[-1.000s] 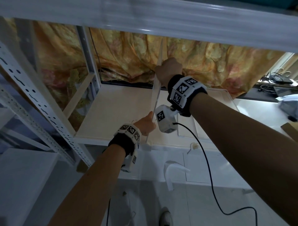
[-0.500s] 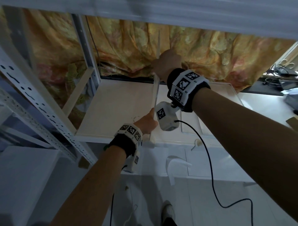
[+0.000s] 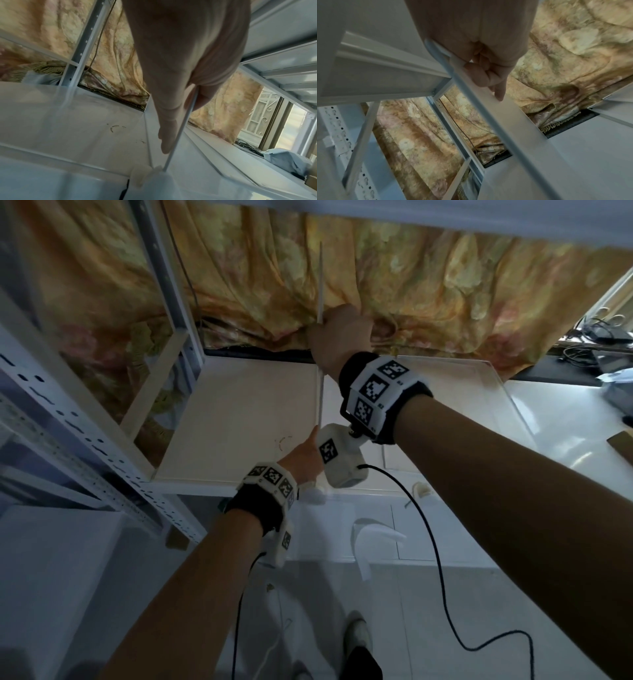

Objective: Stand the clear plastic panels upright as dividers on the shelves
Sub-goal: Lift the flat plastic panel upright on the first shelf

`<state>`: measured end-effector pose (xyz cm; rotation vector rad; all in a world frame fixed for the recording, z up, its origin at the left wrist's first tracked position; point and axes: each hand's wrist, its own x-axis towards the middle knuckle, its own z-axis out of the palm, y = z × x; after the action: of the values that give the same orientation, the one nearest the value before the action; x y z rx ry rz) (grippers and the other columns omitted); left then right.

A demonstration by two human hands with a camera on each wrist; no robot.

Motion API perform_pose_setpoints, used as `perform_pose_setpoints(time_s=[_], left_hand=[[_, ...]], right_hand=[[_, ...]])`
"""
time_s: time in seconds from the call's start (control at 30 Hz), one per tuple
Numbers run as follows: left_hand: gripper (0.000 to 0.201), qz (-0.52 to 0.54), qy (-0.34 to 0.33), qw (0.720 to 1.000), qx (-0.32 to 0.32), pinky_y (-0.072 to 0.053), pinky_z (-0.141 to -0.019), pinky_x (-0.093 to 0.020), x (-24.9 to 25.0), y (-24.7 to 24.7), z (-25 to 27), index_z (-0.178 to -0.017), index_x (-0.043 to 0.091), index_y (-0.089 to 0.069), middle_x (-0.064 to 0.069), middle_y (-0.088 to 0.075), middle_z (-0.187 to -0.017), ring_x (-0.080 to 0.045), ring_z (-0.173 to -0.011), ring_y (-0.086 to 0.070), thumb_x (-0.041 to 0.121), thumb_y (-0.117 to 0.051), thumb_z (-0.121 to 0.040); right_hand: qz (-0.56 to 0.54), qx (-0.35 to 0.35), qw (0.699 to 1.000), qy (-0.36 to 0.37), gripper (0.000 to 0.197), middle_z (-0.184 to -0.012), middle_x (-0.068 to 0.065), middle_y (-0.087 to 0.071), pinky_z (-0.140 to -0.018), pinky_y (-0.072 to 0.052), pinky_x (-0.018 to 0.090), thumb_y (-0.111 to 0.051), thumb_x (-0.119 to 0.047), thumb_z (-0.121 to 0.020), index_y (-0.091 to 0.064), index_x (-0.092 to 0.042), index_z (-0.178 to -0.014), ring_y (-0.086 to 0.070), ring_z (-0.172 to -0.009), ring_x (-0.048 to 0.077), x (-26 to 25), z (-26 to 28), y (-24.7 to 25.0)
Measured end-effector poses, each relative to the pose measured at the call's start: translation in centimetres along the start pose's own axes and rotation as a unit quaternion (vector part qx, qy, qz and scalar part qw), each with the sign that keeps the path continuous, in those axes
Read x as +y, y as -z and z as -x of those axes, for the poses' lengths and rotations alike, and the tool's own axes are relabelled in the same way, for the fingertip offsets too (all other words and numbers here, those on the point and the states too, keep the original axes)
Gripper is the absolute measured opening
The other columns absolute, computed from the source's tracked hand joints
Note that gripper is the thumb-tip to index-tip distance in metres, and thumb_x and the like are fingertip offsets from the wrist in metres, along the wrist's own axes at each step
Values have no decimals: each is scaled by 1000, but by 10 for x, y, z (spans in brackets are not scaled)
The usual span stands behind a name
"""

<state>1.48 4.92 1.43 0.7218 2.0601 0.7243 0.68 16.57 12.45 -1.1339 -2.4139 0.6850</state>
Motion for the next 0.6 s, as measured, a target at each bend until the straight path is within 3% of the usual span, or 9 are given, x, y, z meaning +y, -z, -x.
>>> perform_pose_setpoints(time_s=[0.13, 0.27, 0.37, 0.43, 0.5, 0.57, 0.6], left_hand=[[44, -26, -21, 999, -9, -34, -95, -34, -3, -3, -4, -146, -8, -25, -27, -39, -145, -32, -114, -46, 3, -30, -103], [47, -24, -12, 1000, -1, -29, -102, -24, 0, -3, -2, -146, -8, -19, -22, -31, -152, -32, -138, -35, -1, -32, -101], [48, -76, -11, 997, -13, -29, -102, -23, 0, -2, 5, -144, -14, -20, -24, -27, -154, -32, -141, -31, -3, -35, -99], [49, -78, 8, 996, -38, -29, -107, -31, -4, 1, 2, -139, -22, -23, -31, -32, -149, -39, -138, -33, 0, -40, -99], [48, -70, 27, 994, -73, -33, -107, -45, -10, 3, -10, -131, -29, -29, -42, -42, -132, -47, -127, -40, 3, -43, -98], [35, -59, 6, 994, -96, -37, -103, -52, -20, 3, -24, -118, -25, -40, -40, -51, -110, -48, -115, -47, 2, -46, -97], [37, -53, -8, 993, -105, -39, -102, -53, -24, 0, -31, -120, -24, -39, -41, -50, -111, -50, -114, -48, 2, -48, -96]], right_hand=[[-39, 3, 999, -9, 30, -65, -2, -40, -47, -31, 21, -49, -20, -94, -40, -12, -66, -37, -54, 8, 4, -1, -1], [-51, 1, 999, -16, 34, -63, 0, -42, -42, -28, 22, -50, -25, -93, -36, -16, -63, -41, -52, 10, 5, 2, 0], [-82, -20, 996, -30, 20, -76, 9, -51, -41, -27, 24, -51, -24, -92, -47, -8, -81, -43, -53, 16, 1, 9, -1], [-94, -33, 994, -38, 22, -90, 14, -54, -42, -30, 24, -53, -27, -92, -47, -8, -80, -46, -54, 20, 0, 11, -1], [-98, -39, 993, -47, 26, -98, 17, -58, -42, -31, 24, -54, -31, -91, -51, -6, -83, -49, -56, 22, -1, 12, 1], [-96, -47, 993, -53, 34, -107, 19, -64, -44, -34, 24, -54, -35, -91, -60, -2, -98, -55, -61, 25, -1, 13, 4], [-96, -52, 992, -57, 37, -110, 19, -64, -46, -37, 25, -54, -35, -91, -61, -2, -105, -58, -66, 27, -1, 14, 5]])
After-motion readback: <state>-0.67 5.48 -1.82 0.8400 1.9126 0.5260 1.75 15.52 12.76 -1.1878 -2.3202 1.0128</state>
